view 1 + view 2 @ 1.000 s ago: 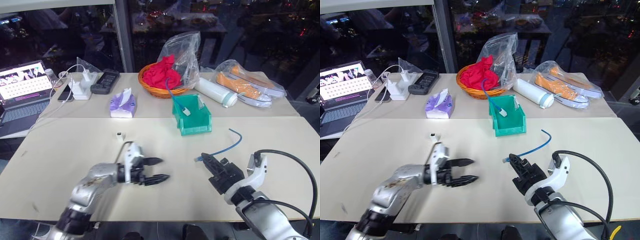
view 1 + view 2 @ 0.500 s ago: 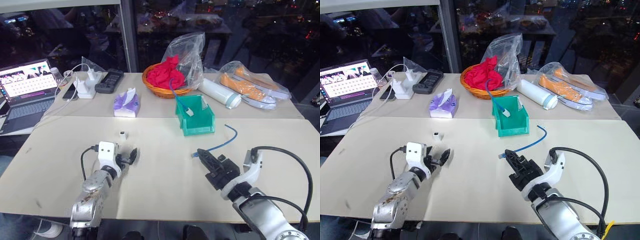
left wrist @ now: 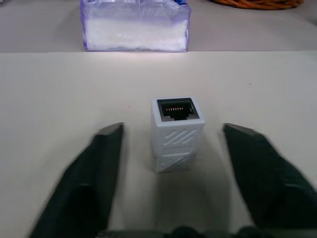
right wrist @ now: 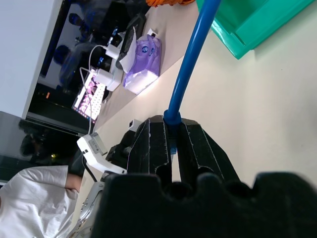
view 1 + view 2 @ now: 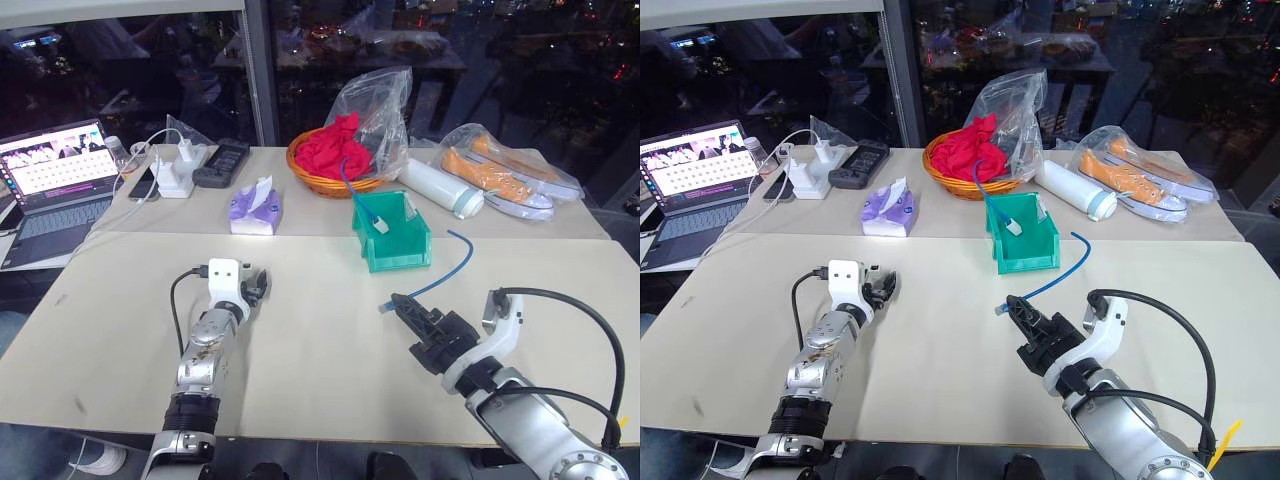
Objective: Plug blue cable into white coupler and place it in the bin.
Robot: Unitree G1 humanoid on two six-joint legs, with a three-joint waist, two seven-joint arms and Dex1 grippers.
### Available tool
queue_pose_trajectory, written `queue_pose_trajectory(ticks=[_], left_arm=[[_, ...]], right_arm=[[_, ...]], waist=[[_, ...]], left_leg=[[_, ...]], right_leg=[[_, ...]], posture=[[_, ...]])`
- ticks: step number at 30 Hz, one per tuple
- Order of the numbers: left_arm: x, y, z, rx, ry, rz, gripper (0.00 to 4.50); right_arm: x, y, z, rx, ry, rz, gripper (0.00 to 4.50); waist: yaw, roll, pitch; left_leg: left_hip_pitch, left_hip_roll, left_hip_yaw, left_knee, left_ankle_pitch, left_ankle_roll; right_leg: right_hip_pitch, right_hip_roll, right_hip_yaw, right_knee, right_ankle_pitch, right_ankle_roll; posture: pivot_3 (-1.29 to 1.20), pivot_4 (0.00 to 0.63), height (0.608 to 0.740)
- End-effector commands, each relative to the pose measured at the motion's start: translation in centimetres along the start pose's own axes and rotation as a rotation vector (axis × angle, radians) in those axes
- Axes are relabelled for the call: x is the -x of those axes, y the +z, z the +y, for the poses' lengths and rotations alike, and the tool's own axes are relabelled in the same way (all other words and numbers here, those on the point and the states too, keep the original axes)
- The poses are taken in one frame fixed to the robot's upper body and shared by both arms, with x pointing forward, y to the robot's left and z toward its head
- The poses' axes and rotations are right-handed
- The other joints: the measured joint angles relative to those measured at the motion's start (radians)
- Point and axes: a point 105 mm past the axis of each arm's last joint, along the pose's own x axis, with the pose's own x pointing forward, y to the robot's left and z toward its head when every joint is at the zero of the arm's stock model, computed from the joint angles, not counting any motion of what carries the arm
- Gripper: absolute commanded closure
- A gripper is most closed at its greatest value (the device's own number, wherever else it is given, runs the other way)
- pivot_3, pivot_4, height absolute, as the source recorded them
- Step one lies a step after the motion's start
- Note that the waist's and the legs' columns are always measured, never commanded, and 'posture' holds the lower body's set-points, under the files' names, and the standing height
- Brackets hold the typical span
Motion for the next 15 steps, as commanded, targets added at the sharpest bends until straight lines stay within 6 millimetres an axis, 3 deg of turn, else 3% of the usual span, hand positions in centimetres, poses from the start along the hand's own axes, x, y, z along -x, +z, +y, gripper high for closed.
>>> queue_pose_trajectory(ticks=[1,4,5,8,10,13,15], left_arm=[[0.7,-1.2,-0.5,-0.026,-0.014,0.034,2.75],[1.0,-1.1,-1.0,-0.067,-0.081,0.025,3.85],[0.9,-0.8,-1.8,-0.081,-0.139,0.009,3.86],[0.8,0.4,-7.7,-0.146,-0.533,-0.006,3.86],[2.2,0.0,-11.0,-0.252,-0.816,0.036,3.86],[4.9,-1.4,-13.9,-0.405,-1.149,0.132,3.86],[5.9,-1.8,-15.1,-0.453,-1.277,0.18,3.86]], right_arm=[[0.4,0.4,0.8,0.009,0.033,-0.03,4.5],[0.4,0.4,0.8,0.015,0.034,-0.032,4.5],[0.4,0.4,0.8,0.02,0.036,-0.032,4.5],[0.2,0.5,0.7,0.096,0.043,-0.014,4.5],[-0.2,0.5,0.3,0.204,0.035,0.008,4.5],[-0.9,-0.6,-1.0,0.315,0.015,0.062,4.5],[-1.6,-0.8,-1.6,0.315,0.002,0.057,4.5]], waist=[[-0.001,0.0,0.0],[-0.007,0.0,0.0],[-0.007,0.0,0.0],[0.0,0.0,0.0],[0.006,0.0,0.0],[0.004,0.0,0.0],[-0.001,0.0,0.0]], left_leg=[[0.001,0.0,0.0,0.0,0.0,0.0],[0.003,0.0,0.0,0.0,0.0,0.0],[0.005,0.0,0.0,0.0,0.0,0.001],[0.005,0.0,0.0,-0.001,0.0,0.0],[0.003,-0.001,0.0,0.0,0.0,0.0],[0.002,-0.001,-0.001,0.0,0.0,0.0],[0.0,0.0,-0.001,-0.001,-0.001,0.002]], right_leg=[[0.001,0.0,0.0,0.0,0.0,0.0],[0.001,0.0,0.0,0.0,0.0,0.0],[0.001,0.0,0.0,-0.001,0.0,0.001],[0.001,0.0,0.0,-0.001,0.0,0.001],[0.001,0.0,0.0,-0.001,0.0,0.001],[0.0,0.0,0.0,-0.002,0.0,0.001],[0.0,0.002,0.0,-0.002,-0.002,-0.001]], posture=[[0.0,0.15,0.74],[0.0,0.15,0.74],[0.0,0.15,0.74],[0.0,0.15,0.74],[0.0,0.15,0.74],[0.0,0.15,0.74],[0.0,0.15,0.74]])
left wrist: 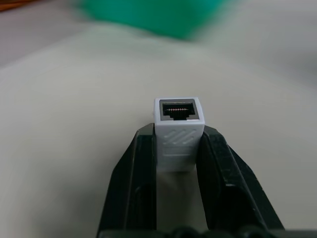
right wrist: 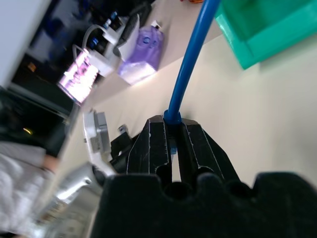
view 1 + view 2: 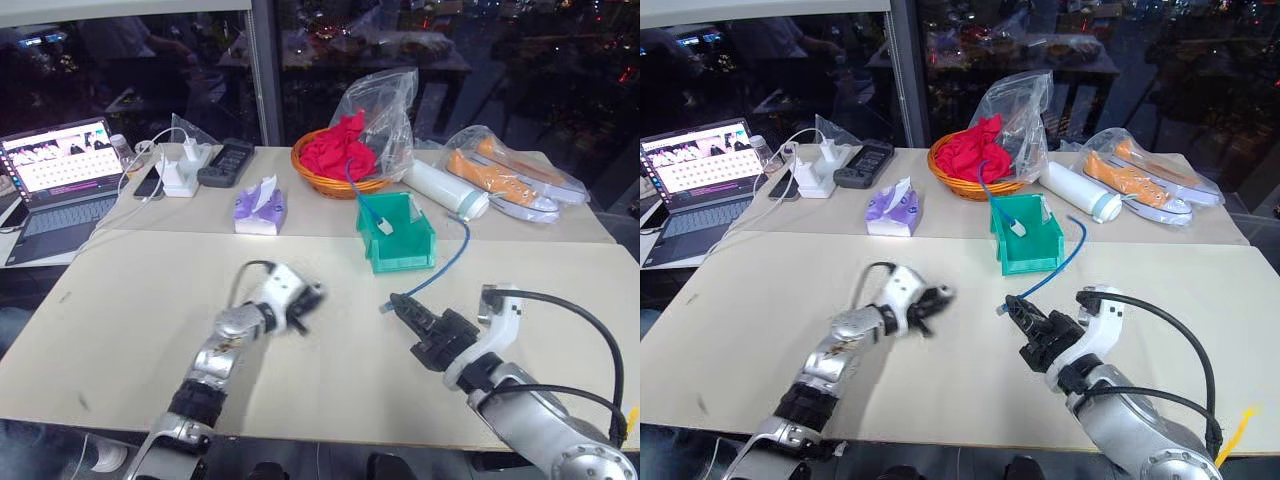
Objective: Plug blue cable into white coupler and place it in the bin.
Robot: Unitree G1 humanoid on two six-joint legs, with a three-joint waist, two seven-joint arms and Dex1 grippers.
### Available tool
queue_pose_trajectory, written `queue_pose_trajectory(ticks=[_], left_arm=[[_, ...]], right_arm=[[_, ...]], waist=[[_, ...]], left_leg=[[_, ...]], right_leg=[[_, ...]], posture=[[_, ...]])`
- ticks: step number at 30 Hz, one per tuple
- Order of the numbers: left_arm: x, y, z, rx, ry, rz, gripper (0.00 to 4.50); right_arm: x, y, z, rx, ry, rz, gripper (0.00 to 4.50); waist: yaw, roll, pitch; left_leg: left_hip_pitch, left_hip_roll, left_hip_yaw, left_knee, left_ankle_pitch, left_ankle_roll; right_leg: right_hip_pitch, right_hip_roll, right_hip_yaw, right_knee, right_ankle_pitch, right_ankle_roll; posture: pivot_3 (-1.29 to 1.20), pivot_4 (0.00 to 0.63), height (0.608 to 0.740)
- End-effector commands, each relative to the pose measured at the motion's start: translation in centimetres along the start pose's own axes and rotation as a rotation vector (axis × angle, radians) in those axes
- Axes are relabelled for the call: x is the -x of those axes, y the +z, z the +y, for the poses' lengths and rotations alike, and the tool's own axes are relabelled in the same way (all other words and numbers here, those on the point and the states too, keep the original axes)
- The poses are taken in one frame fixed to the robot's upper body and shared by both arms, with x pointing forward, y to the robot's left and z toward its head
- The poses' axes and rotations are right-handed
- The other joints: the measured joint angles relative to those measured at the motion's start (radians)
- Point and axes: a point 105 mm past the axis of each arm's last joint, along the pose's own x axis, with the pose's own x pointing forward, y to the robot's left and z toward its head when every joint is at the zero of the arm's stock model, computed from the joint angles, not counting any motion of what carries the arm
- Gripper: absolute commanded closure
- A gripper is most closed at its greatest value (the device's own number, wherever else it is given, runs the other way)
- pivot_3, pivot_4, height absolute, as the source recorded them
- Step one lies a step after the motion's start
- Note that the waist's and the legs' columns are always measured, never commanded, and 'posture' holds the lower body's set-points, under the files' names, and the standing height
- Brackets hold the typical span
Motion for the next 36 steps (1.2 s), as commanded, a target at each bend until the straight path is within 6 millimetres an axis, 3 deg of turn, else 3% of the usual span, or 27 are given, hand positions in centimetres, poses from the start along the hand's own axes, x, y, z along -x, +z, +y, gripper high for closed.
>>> queue_pose_trajectory(ticks=[1,7,21,36], left_arm=[[-1.4,0.1,-3.6,-0.033,-0.271,0.073,3.86],[-3.1,1.4,-4.7,-0.047,-0.329,0.105,3.86],[-3.5,0.8,-5.2,0.053,-0.295,0.2,3.86],[-3.8,1.6,-5.3,0.122,-0.223,0.181,3.86]], right_arm=[[-0.8,-0.6,-0.5,0.028,-0.005,0.002,4.5],[-1.9,-1.6,-2.0,0.039,-0.066,0.018,4.5],[-1.4,-2.7,-2.4,-0.009,-0.107,0.036,4.5],[-1.6,-2.8,-1.1,-0.037,-0.048,0.039,4.5]], waist=[[-0.004,0.002,-0.001],[-0.004,0.002,-0.001],[-0.002,0.002,-0.001],[-0.001,0.002,-0.001]], left_leg=[[-0.001,0.0,0.0,-0.002,0.0,0.0],[0.001,0.0,-0.002,-0.001,-0.001,0.001],[0.002,0.0,-0.003,-0.001,-0.001,0.001],[0.004,0.0,-0.003,-0.001,-0.001,0.001]], right_leg=[[0.0,0.0,0.0,0.0,-0.001,-0.001],[0.0,0.0,0.0,0.0,-0.003,0.001],[0.0,0.0,0.0,0.0,-0.003,0.002],[0.001,0.0,0.0,0.001,-0.003,0.002]], posture=[[0.0,0.15,0.74],[0.0,0.15,0.74],[0.0,0.15,0.74],[0.0,0.15,0.74]])
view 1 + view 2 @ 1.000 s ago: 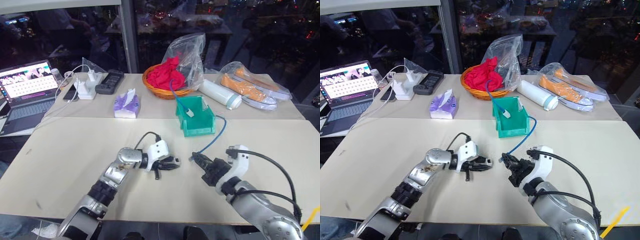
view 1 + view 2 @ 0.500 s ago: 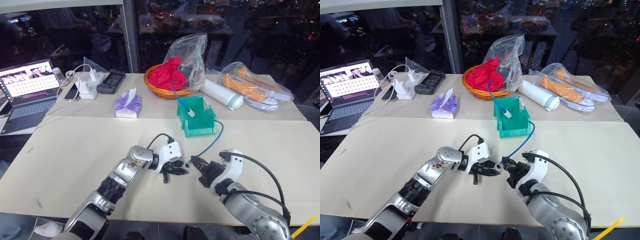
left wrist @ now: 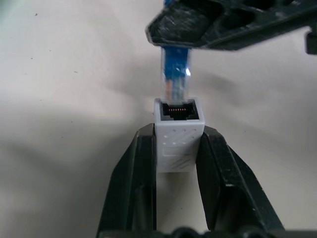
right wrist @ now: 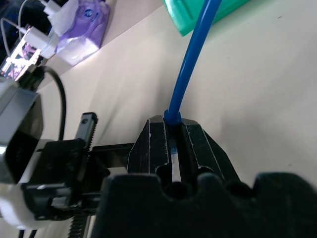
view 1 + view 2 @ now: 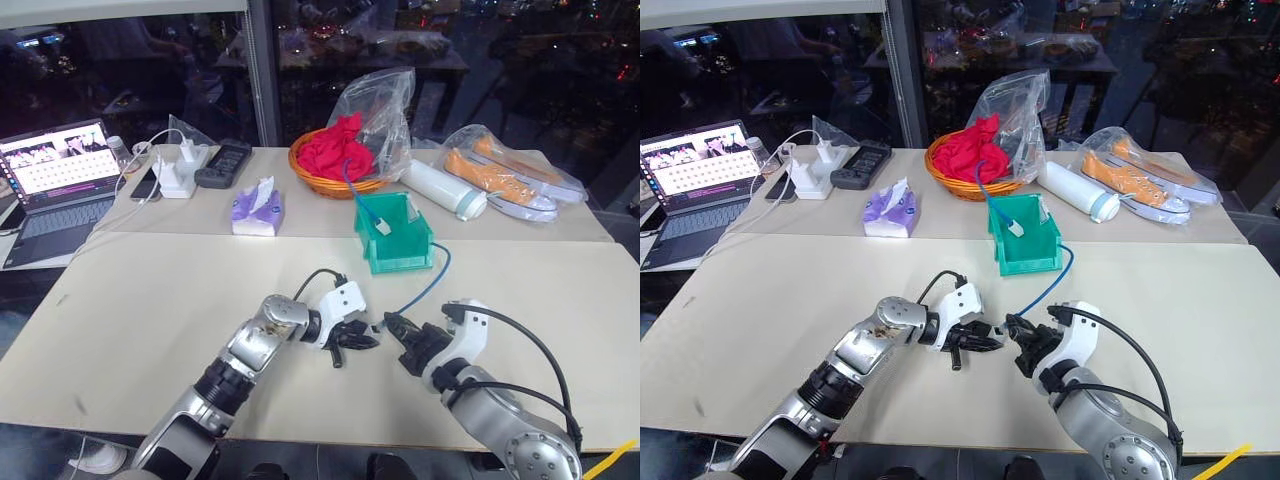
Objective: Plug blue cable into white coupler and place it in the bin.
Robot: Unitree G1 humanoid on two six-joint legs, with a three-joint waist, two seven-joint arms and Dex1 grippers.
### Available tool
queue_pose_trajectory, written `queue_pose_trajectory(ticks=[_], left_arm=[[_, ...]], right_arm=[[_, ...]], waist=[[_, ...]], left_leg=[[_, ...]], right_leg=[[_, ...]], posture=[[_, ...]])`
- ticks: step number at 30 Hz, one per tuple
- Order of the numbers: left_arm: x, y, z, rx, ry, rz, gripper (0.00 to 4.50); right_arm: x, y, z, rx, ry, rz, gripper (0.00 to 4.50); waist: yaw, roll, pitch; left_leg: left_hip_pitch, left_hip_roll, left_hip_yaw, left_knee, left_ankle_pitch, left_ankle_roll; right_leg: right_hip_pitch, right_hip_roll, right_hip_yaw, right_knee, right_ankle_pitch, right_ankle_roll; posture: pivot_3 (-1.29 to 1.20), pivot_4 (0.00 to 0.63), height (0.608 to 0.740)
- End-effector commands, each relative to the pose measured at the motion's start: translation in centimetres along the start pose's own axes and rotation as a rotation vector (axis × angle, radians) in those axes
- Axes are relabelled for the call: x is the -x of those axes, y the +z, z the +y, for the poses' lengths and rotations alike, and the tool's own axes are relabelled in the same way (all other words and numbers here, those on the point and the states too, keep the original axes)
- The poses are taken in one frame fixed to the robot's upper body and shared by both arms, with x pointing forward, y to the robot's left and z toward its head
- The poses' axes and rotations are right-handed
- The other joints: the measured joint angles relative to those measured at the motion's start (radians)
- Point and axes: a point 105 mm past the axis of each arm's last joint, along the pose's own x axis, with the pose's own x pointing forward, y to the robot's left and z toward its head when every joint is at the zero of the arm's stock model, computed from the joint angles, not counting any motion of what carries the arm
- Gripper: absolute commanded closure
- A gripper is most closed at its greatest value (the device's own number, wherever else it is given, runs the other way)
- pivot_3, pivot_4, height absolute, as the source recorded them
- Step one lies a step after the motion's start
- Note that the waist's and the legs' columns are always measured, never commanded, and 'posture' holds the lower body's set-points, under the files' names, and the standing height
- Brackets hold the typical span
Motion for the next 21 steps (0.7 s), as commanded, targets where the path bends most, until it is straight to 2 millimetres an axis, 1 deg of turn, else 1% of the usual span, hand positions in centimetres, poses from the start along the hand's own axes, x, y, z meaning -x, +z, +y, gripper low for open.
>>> queue_pose_trajectory(ticks=[1,6,10,12,13,17,21], left_arm=[[-0.5,-0.9,-0.4,0.033,0.004,0.035,3.86],[-0.4,-1.0,-0.4,0.049,0.014,0.03,3.86],[-0.3,-1.1,-0.4,0.055,0.021,0.029,3.86],[-0.2,-1.1,-0.3,0.061,0.025,0.027,3.86],[-0.2,-1.1,-0.3,0.063,0.026,0.025,3.86],[-0.1,-1.1,-0.3,0.065,0.029,0.024,3.86],[0.0,-1.1,-0.2,0.068,0.033,0.024,3.86]], right_arm=[[0.4,0.2,1.5,0.006,0.065,-0.007,4.5],[0.5,-0.1,1.5,0.0,0.067,0.003,4.5],[0.5,-0.3,1.0,0.026,0.046,0.017,4.5],[0.4,0.0,0.5,0.01,0.026,-0.002,4.5],[0.3,0.3,0.4,-0.027,0.028,-0.026,4.5],[0.2,1.9,0.8,-0.124,0.06,-0.128,4.5],[0.3,2.1,1.2,-0.123,0.074,-0.141,4.5]], waist=[[0.0,0.0,0.0],[0.0,0.0,0.0],[0.0,0.0,0.0],[0.001,0.0,0.0],[0.001,0.0,0.0],[0.001,0.0,0.0],[0.0,0.0,0.0]], left_leg=[[0.0,0.0,0.0,0.0,0.0,0.0],[0.0,0.0,0.0,0.0,0.0,0.0],[0.0,0.0,0.0,0.0,0.0,0.0],[0.0,0.0,0.0,0.0,0.0,0.0],[0.0,0.0,0.0,0.0,0.0,0.0],[0.0,0.0,0.0,0.0,0.0,0.0],[0.0,0.0,0.0,0.0,0.0,0.0]], right_leg=[[0.0,0.0,0.0,0.0,0.0,0.0],[0.0,0.0,0.0,0.0,0.0,0.0],[0.0,0.0,0.0,0.0,0.0,0.0],[0.0,0.0,0.0,0.0,0.0,0.0],[0.0,0.0,0.0,0.0,0.0,0.0],[0.0,0.0,0.0,0.0,0.0,0.0],[0.0,0.0,0.0,0.0,0.0,0.0]], posture=[[0.0,0.15,0.74],[0.0,0.15,0.74],[0.0,0.15,0.74],[0.0,0.15,0.74],[0.0,0.15,0.74],[0.0,0.15,0.74],[0.0,0.15,0.74]])
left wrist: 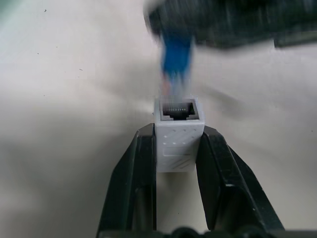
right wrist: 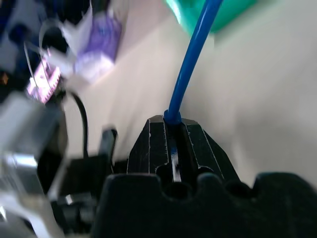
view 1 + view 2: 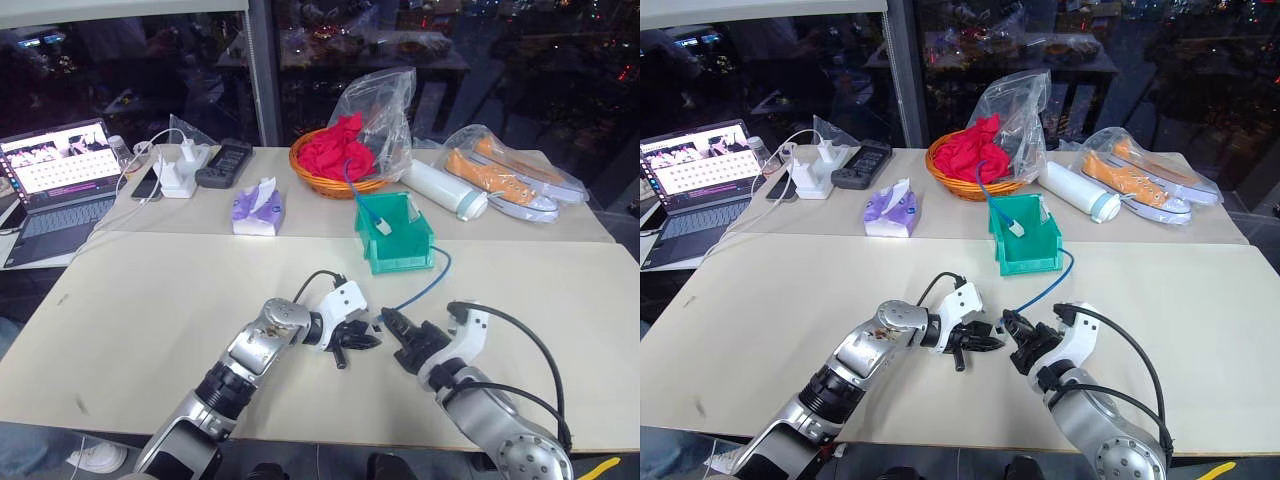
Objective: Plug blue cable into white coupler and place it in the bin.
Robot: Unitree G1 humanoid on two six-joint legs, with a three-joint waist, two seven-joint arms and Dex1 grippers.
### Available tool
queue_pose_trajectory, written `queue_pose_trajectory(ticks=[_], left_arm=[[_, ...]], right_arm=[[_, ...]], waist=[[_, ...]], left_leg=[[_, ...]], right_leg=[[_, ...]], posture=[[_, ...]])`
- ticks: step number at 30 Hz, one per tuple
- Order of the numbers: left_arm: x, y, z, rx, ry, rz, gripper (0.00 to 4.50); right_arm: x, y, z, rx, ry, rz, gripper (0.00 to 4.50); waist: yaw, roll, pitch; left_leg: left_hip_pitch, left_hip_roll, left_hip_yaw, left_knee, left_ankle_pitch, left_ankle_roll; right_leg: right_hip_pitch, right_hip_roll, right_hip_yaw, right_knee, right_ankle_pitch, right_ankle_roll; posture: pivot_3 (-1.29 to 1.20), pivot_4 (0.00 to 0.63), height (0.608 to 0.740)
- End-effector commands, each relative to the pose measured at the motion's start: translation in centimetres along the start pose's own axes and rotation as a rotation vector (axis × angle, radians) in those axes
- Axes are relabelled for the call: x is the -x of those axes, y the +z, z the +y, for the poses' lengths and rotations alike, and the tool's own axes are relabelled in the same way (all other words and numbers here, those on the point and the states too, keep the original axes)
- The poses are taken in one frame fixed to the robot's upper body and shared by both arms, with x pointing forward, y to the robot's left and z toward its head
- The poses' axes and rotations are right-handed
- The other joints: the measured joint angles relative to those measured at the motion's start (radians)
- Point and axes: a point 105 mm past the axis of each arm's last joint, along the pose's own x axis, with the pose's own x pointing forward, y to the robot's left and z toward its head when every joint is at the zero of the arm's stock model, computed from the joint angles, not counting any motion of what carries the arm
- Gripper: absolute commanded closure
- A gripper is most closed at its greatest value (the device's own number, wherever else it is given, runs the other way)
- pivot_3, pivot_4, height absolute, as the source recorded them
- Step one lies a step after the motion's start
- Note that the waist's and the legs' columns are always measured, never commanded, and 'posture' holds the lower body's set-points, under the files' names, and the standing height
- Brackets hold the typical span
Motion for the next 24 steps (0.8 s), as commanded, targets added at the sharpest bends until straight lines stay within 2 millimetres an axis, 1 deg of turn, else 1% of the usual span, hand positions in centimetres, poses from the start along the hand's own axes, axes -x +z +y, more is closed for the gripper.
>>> queue_pose_trajectory(ticks=[1,10,20,24], left_arm=[[-0.3,-1.1,-0.4,0.027,-0.005,0.032,3.86],[-0.3,-1.2,-0.3,0.045,-0.006,0.028,3.86],[-0.2,-1.2,-0.2,0.05,-0.001,0.025,3.86],[-0.2,-1.2,-0.2,0.052,0.005,0.023,3.86]], right_arm=[[0.3,1.0,1.0,0.006,0.048,-0.045,4.5],[0.4,-0.2,0.2,0.022,0.017,0.019,4.5],[0.2,-1.0,-0.6,0.021,-0.004,0.069,4.5],[0.2,-1.5,-1.3,0.054,-0.034,0.111,4.5]], waist=[[0.0,0.0,0.0],[-0.001,0.0,0.0],[-0.002,0.0,0.0],[-0.002,0.0,0.0]], left_leg=[[0.0,0.0,0.0,0.0,0.0,0.0],[0.0,0.0,0.0,0.0,0.0,0.0],[0.0,0.0,0.0,0.0,0.0,0.0],[0.0,0.0,0.0,0.0,0.0,0.0]], right_leg=[[0.0,0.0,0.0,0.0,0.0,0.0],[0.0,0.0,0.0,0.0,0.0,0.0],[0.0,0.0,0.0,0.0,0.0,0.0],[0.0,0.0,0.0,0.0,0.0,0.0]], posture=[[0.0,0.15,0.74],[0.0,0.15,0.74],[0.0,0.15,0.74],[0.0,0.15,0.74]])
